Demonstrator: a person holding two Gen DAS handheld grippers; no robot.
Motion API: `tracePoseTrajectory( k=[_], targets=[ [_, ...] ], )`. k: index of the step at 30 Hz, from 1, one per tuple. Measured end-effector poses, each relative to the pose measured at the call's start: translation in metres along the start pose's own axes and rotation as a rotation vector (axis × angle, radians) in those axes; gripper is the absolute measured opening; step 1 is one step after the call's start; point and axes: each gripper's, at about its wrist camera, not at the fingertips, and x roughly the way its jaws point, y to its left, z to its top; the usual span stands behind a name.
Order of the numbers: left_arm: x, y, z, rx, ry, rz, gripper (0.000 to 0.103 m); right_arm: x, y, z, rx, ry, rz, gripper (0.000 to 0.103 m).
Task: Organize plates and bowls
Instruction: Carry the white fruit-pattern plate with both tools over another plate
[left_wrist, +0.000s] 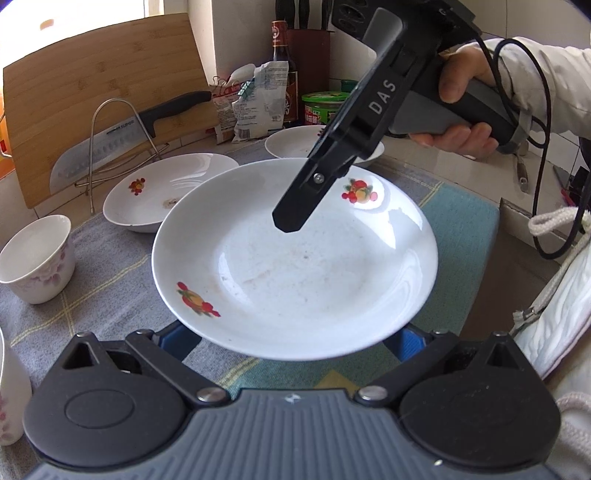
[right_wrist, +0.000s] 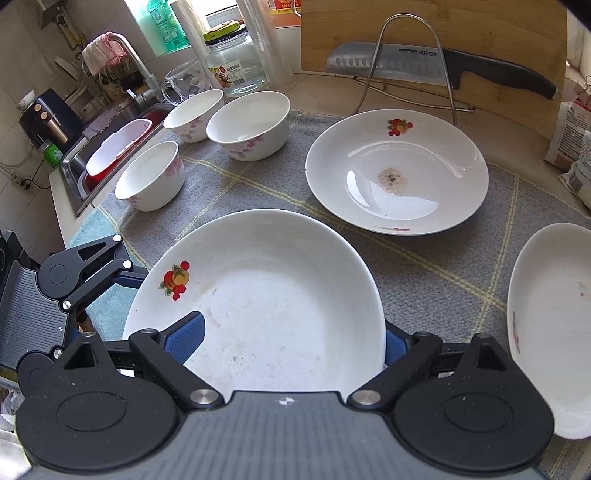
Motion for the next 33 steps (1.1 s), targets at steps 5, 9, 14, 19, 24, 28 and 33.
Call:
tracePoseTrajectory(
  k=[5, 9, 14, 19, 24, 28, 33],
  targets=[
    [0.009, -0.007, 0.013, 0.015, 0.002, -0.01, 0.102, -0.013, -0.015, -0.006, 0.016, -0.016, -0.001, 0.098],
    [0.018, -0.012, 0.023, 0.03, 0.006, -0.015, 0.102, -0.023, -0.027, -0.011, 0.024, -0.03, -0.001, 0.098],
    [0.031, -0.021, 0.036, 0.042, 0.009, -0.03, 0.102, -0.034, -0.044, -0.018, 0.039, -0.043, -0.008, 0.098],
    [0.046, -0.03, 0.049, 0.052, 0.009, -0.049, 0.102, -0.046, -0.061, -0.025, 0.053, -0.058, -0.022, 0.098],
    [0.062, -0.035, 0.063, 0.067, 0.002, -0.067, 0.102, -0.057, -0.08, -0.031, 0.072, -0.072, -0.042, 0.098],
    [0.076, -0.039, 0.072, 0.084, 0.001, -0.078, 0.102, -0.064, -0.094, -0.036, 0.089, -0.083, -0.061, 0.098],
    [0.091, -0.043, 0.086, 0.099, -0.005, -0.097, 0.102, -0.073, -0.112, -0.041, 0.107, -0.097, -0.081, 0.098]
  ],
)
